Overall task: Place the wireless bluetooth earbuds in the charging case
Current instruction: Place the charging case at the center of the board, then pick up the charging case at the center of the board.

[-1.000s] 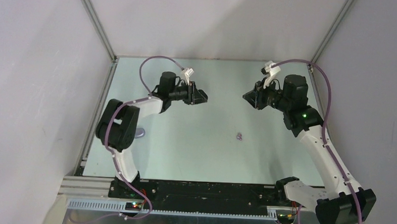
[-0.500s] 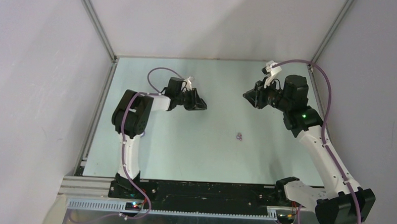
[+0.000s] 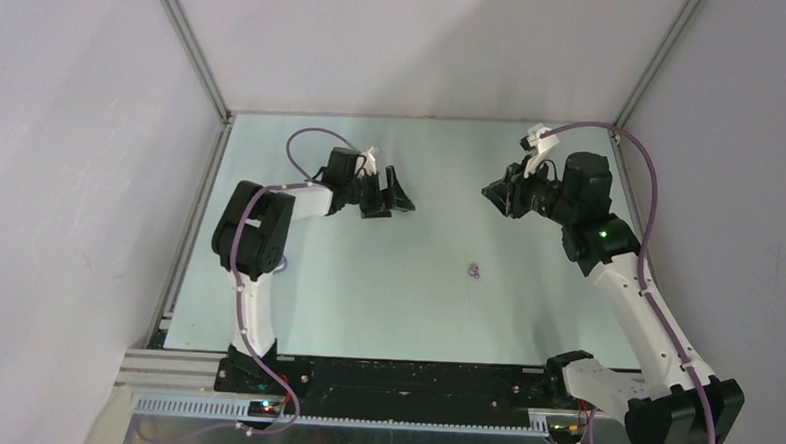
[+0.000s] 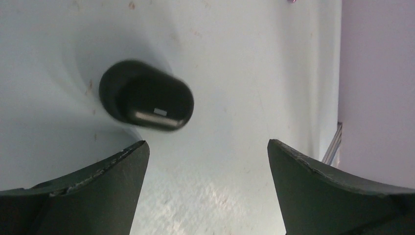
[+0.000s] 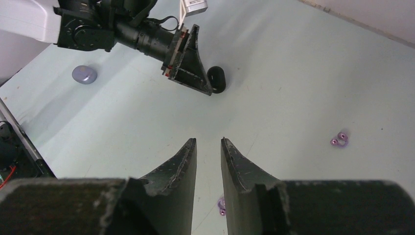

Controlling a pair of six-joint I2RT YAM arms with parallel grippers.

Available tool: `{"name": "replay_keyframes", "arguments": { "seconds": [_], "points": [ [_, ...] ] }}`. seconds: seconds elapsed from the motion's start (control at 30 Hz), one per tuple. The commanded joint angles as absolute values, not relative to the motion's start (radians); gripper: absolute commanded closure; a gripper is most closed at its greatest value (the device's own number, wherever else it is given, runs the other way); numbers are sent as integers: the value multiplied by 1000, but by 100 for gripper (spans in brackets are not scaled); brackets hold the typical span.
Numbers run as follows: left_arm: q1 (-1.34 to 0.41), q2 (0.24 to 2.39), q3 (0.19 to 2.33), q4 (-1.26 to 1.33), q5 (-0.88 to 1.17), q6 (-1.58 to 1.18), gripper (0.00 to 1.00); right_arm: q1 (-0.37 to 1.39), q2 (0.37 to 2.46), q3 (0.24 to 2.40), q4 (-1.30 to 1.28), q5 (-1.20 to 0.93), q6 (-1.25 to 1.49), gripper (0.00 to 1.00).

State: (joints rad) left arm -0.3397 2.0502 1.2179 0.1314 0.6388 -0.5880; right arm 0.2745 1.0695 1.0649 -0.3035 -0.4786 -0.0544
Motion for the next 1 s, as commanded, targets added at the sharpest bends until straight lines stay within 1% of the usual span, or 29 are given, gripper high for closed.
{"name": "replay_keyframes", "arguments": {
  "seconds": [0.0, 0.13, 0.2, 0.23, 0.27, 0.3, 0.37, 0.43, 0.57, 0.73, 0.97],
  "points": [
    [-299, 1910, 1159, -31, 648, -422, 1, 270, 1039, 1064, -255, -471, -69, 70],
    [-246, 1778, 1133, -192, 660, -213, 0, 270, 1035, 1062, -254, -472, -75, 70],
    [-201, 1712, 1147, -319, 668, -87, 1, 270, 1032, 1061, -256, -477, -77, 70],
    [-169, 1690, 1155, -422, 672, -44, 1, 271, 1032, 1059, -256, -481, -79, 70],
    [-152, 1655, 1175, -473, 673, 63, 1, 270, 1031, 1060, -258, -488, -78, 70],
    [-120, 1639, 1188, -591, 665, 124, 1, 273, 1030, 1060, -258, -493, -79, 70],
    [-75, 1598, 1208, -727, 621, 325, 1, 283, 1029, 1059, -260, -496, -84, 70],
    [-34, 1565, 1204, -816, 558, 432, 1, 295, 1026, 1059, -266, -495, -90, 70],
    [17, 1500, 1139, -860, 407, 597, 0, 321, 1010, 1055, -270, -492, -105, 69],
    [24, 1452, 1017, -821, 215, 760, 1, 329, 987, 1045, -272, -504, -109, 68],
    [28, 1472, 952, -802, 109, 825, 1, 324, 964, 1038, -276, -527, -106, 68]
  ]
}}
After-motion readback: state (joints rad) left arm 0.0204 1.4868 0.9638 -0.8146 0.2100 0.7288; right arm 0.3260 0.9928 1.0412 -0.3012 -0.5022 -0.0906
